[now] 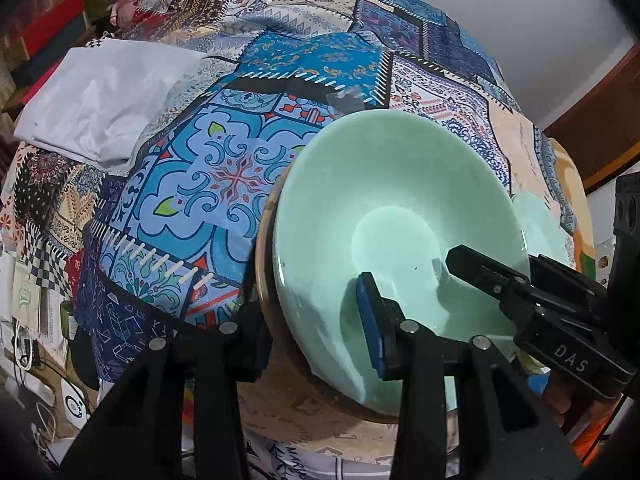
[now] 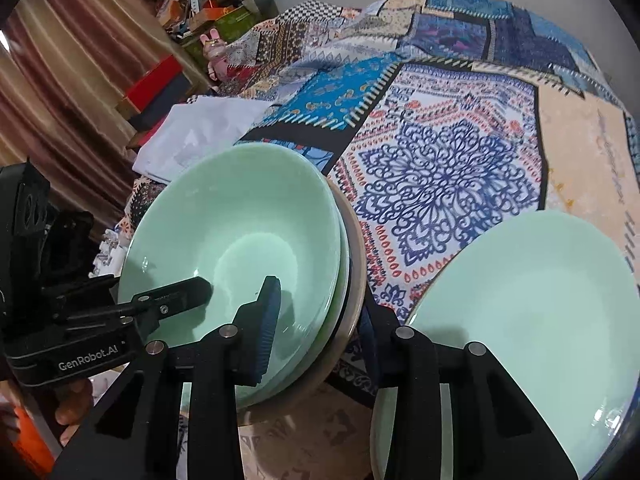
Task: Organize plates and bowls
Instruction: 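Grip the nested bowl stack rim with both grippers and lift it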
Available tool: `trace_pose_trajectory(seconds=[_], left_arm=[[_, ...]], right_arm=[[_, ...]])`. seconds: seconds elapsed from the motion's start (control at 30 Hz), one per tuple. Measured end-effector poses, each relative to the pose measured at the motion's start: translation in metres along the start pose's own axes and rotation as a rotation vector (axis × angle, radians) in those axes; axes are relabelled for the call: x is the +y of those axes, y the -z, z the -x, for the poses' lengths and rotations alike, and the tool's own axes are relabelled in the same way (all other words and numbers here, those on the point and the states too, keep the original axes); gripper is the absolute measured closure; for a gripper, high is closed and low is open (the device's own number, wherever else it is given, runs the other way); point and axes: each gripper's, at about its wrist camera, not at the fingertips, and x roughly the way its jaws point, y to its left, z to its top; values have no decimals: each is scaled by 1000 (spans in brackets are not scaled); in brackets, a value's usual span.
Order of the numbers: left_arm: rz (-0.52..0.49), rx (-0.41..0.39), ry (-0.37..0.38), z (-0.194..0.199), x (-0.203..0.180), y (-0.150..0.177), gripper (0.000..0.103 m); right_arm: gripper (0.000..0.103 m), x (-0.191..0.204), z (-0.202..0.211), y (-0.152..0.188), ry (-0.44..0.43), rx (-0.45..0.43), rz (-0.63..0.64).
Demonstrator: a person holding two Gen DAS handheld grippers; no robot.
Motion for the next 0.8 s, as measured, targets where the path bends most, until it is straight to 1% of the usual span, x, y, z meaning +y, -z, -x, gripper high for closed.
trace_pose_trajectory(seconds=[0.13, 0.23, 0.37, 0.8], left_arm=[[-16, -8, 1, 6, -8, 0, 64], [-32, -19, 4, 10, -15, 0, 64], [-44, -32, 22, 17, -25, -2, 64], [-123, -83, 63, 42, -75, -13, 64]], right_arm=[[70, -4, 9, 1, -4, -22, -20], [70, -5, 18, 2, 12, -41, -17], [70, -9, 33, 1, 19, -73, -28], [70, -34, 84, 1, 47, -182, -80]])
